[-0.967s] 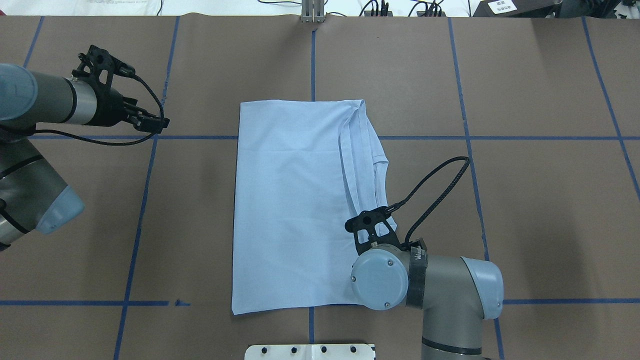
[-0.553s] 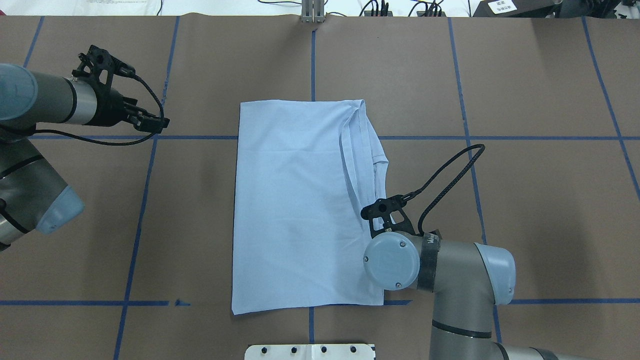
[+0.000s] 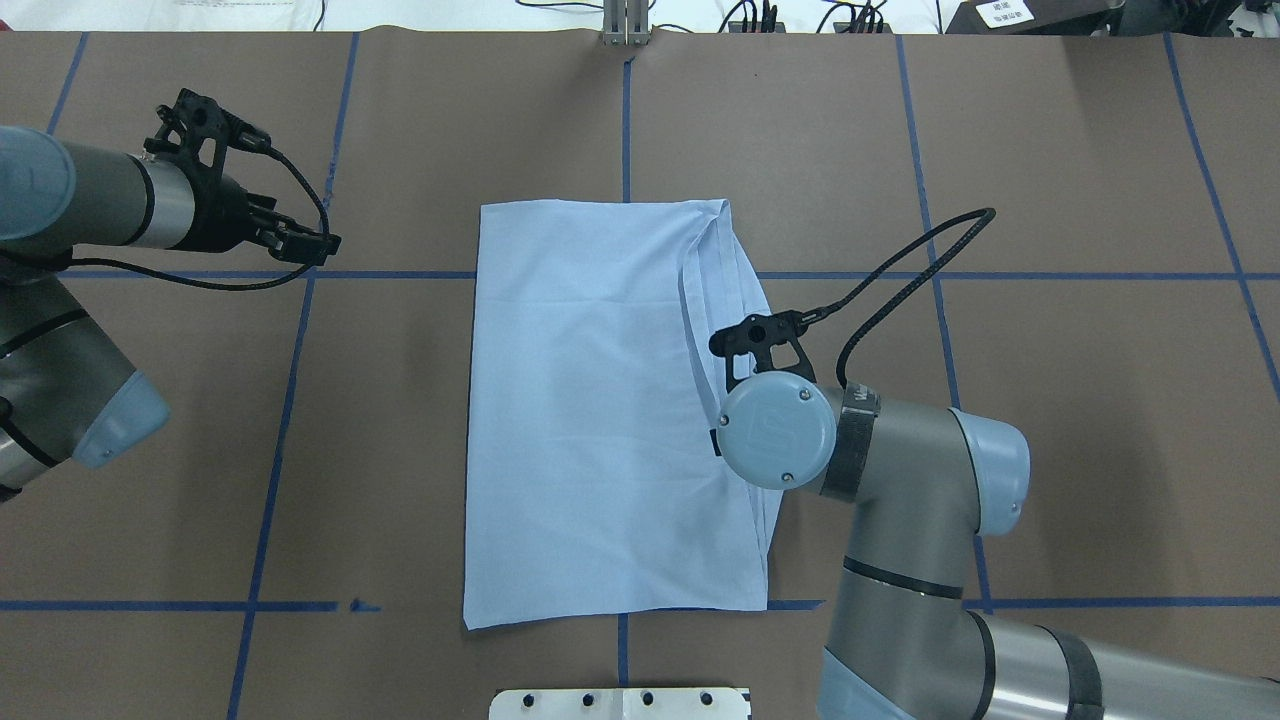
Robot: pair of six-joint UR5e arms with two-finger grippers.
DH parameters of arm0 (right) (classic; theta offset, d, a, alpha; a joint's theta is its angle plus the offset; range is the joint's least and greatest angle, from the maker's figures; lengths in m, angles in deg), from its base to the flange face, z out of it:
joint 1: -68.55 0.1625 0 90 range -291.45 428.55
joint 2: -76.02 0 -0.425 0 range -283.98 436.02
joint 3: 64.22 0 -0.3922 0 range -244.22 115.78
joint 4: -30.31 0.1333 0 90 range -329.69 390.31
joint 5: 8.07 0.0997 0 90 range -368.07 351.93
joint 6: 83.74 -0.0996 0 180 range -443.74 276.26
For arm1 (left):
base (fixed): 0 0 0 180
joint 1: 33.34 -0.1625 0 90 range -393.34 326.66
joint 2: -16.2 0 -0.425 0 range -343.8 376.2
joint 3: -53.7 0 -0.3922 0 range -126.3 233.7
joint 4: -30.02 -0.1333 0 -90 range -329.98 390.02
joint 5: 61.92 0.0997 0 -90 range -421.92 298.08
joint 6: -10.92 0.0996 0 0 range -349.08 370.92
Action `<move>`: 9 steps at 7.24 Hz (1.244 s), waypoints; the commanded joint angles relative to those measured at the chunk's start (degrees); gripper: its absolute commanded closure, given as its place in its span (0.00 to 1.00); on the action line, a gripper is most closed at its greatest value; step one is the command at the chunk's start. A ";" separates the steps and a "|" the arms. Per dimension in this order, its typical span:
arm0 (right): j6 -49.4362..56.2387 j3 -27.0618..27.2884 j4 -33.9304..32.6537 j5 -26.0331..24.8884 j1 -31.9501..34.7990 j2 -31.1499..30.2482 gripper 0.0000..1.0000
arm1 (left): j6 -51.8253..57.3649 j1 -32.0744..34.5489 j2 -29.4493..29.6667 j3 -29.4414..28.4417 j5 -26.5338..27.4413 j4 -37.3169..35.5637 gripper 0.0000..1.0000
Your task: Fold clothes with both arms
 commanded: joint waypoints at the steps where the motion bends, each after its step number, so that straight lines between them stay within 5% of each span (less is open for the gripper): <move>1: 0.06 -10.71 11.60 0.90 3.85 4.80 0.00 | -1.29 -0.03 0.07 0.17 -0.07 0.00 0.00; 3: 0.23 -19.54 13.25 1.17 5.36 10.42 0.00 | -1.20 -0.03 0.07 -0.18 -0.07 0.00 0.00; 9: 2.87 -19.92 12.46 3.54 6.06 9.91 0.00 | -1.99 -0.03 -0.02 -0.35 -0.07 0.09 0.00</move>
